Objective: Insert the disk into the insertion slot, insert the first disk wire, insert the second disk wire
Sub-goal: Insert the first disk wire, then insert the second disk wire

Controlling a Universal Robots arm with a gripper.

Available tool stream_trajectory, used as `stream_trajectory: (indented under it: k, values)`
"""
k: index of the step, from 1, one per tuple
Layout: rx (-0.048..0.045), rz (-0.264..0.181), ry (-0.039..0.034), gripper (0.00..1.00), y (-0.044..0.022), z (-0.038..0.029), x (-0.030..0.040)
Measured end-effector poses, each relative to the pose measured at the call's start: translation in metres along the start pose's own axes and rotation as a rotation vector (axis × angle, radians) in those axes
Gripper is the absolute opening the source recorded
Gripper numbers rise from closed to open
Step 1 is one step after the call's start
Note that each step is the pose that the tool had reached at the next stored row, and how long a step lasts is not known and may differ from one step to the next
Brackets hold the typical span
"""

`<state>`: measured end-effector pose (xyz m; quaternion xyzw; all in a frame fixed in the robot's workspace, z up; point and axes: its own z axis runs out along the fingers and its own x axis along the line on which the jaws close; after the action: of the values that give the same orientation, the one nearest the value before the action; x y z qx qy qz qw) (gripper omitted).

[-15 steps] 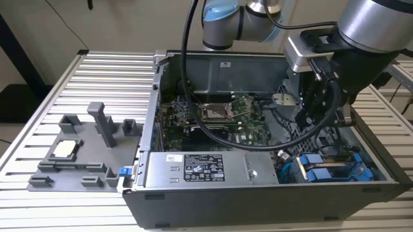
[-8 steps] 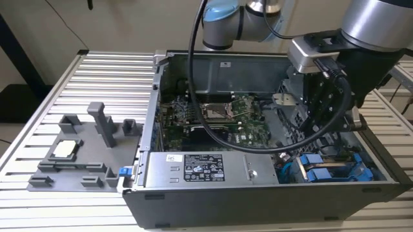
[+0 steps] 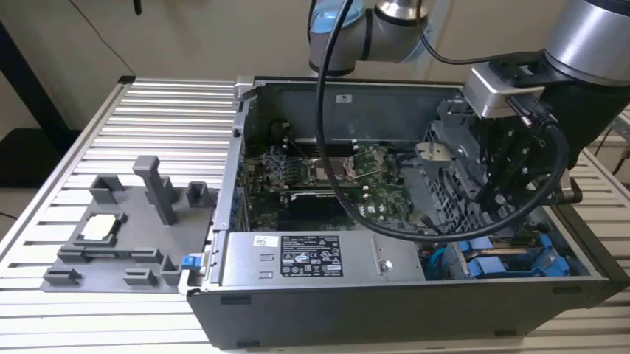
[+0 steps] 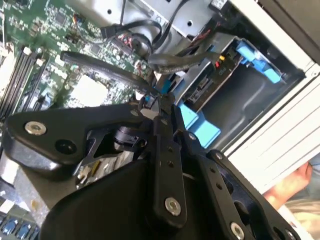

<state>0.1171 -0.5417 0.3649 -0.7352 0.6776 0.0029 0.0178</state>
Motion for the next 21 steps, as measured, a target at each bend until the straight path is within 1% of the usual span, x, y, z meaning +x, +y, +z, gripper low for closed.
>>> stream_trajectory:
  k: [8, 12, 21]
  values:
    - [-0.0002, 0.0, 0.0007, 0.16, -0.0006, 0.0003, 0.0009]
    - [-0.0008, 0.0, 0.0006, 0.16, -0.0036, 0.0006, 0.0091]
    - [-0.0009, 0.002, 0.0006, 0.16, -0.0059, 0.0021, 0.0304]
